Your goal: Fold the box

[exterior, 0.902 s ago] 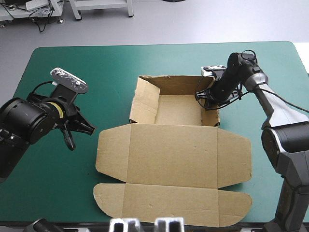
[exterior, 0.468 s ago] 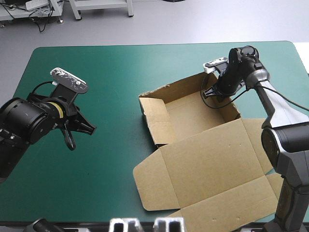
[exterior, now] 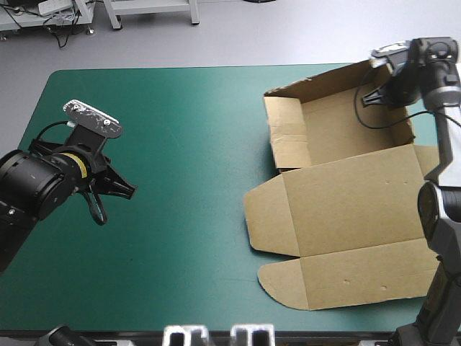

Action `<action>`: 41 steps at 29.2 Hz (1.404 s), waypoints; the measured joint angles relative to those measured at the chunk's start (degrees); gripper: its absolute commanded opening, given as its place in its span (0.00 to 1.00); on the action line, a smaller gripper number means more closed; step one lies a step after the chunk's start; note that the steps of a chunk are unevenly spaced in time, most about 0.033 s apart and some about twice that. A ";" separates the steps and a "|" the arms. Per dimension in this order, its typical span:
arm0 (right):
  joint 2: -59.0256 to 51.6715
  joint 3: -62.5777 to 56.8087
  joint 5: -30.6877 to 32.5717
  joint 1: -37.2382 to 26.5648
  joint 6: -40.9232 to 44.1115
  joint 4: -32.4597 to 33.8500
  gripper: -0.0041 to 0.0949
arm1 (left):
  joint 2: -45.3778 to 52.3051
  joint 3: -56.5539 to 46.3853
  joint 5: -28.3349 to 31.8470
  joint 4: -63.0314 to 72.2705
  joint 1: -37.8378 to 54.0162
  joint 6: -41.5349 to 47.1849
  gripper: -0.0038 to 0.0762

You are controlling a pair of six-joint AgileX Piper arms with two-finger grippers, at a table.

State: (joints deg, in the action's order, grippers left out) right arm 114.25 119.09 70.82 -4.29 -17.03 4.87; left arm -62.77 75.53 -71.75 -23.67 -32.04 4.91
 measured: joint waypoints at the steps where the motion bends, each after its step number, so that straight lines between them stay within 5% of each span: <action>1: 0.00 0.00 0.00 -1.96 -0.07 -0.57 0.02 | 0.31 -0.01 0.00 -0.14 0.00 0.06 0.04; 12: 2.57 0.00 -0.95 -21.11 -0.19 -8.95 0.07 | 1.18 -0.37 0.00 -1.10 0.00 0.06 0.04; 15: 3.48 -0.26 -2.31 -22.34 -0.19 -10.31 0.22 | 1.18 -0.44 0.00 -1.10 0.00 0.06 0.04; 21: 4.26 -0.53 -4.83 -22.54 -0.19 -13.76 0.76 | 1.18 -0.44 0.00 -0.79 0.00 0.06 0.04; 24: 4.26 -0.53 -6.56 -22.54 0.70 -13.97 0.86 | 1.18 -0.44 0.00 0.09 0.00 0.06 0.04; 29: 3.81 -0.41 -7.03 -22.54 4.63 -12.51 0.86 | 1.18 -0.44 0.00 0.70 0.00 0.06 0.04; 34: 0.61 2.29 -4.47 -22.54 4.71 -15.21 0.74 | 1.18 -0.44 0.00 0.70 0.00 0.06 0.04; 41: -8.97 6.89 -0.08 -22.33 -4.35 -31.85 0.28 | 1.18 -0.44 0.00 0.54 0.00 0.06 0.04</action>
State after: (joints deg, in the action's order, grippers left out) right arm 105.28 125.98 70.74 -26.62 -21.38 -26.98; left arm -61.59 75.09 -71.75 -23.13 -32.04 4.97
